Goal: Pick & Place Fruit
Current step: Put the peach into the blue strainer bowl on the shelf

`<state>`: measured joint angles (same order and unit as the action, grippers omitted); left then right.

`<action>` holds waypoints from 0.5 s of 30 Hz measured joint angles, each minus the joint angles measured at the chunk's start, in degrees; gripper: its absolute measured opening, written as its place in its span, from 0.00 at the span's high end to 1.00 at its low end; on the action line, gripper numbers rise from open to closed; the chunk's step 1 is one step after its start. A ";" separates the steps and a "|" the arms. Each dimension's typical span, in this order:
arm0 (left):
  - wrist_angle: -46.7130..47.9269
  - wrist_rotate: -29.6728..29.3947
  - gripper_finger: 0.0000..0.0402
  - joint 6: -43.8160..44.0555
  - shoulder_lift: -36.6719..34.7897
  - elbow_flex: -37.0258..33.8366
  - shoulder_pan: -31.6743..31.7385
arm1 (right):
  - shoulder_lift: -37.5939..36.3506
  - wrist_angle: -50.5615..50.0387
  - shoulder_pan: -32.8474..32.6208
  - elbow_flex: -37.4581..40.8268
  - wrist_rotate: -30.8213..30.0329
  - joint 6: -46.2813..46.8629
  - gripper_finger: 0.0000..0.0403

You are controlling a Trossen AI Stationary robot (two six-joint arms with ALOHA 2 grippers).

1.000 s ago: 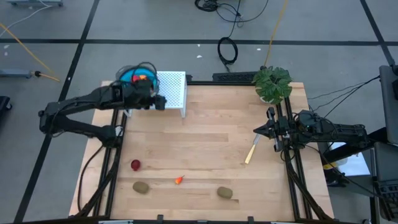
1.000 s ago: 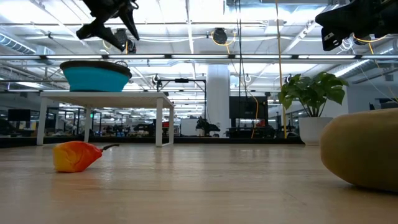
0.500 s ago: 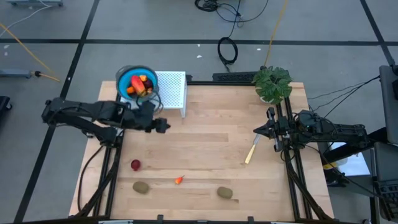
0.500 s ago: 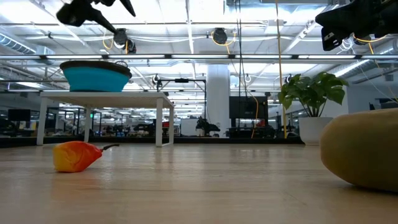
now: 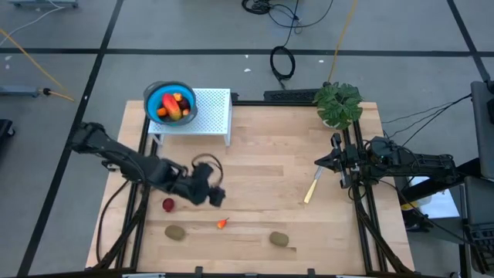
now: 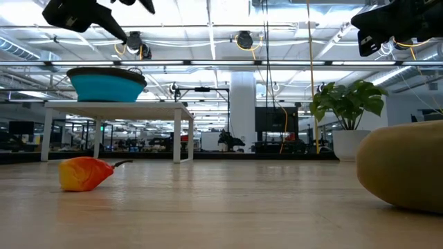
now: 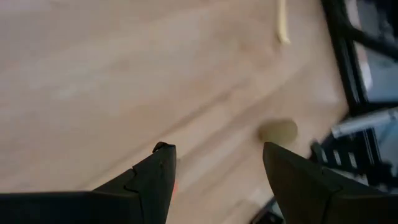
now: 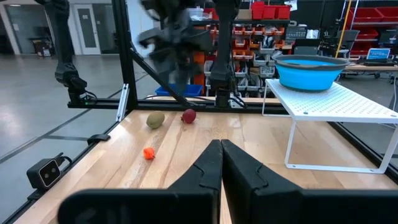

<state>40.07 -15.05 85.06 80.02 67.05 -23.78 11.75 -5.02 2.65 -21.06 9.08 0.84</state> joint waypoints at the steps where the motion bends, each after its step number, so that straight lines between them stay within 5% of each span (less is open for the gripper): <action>1: -1.98 0.02 0.41 -0.64 1.19 0.02 -0.94 | 0.00 0.02 0.00 0.00 0.02 0.00 1.00; 15: -16.20 0.52 0.41 -3.38 15.87 -0.04 -8.61 | 0.00 0.01 -0.01 0.00 0.02 0.00 1.00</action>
<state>23.86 -14.53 81.68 95.90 67.00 -32.39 11.75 -5.00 2.64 -21.06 9.10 0.84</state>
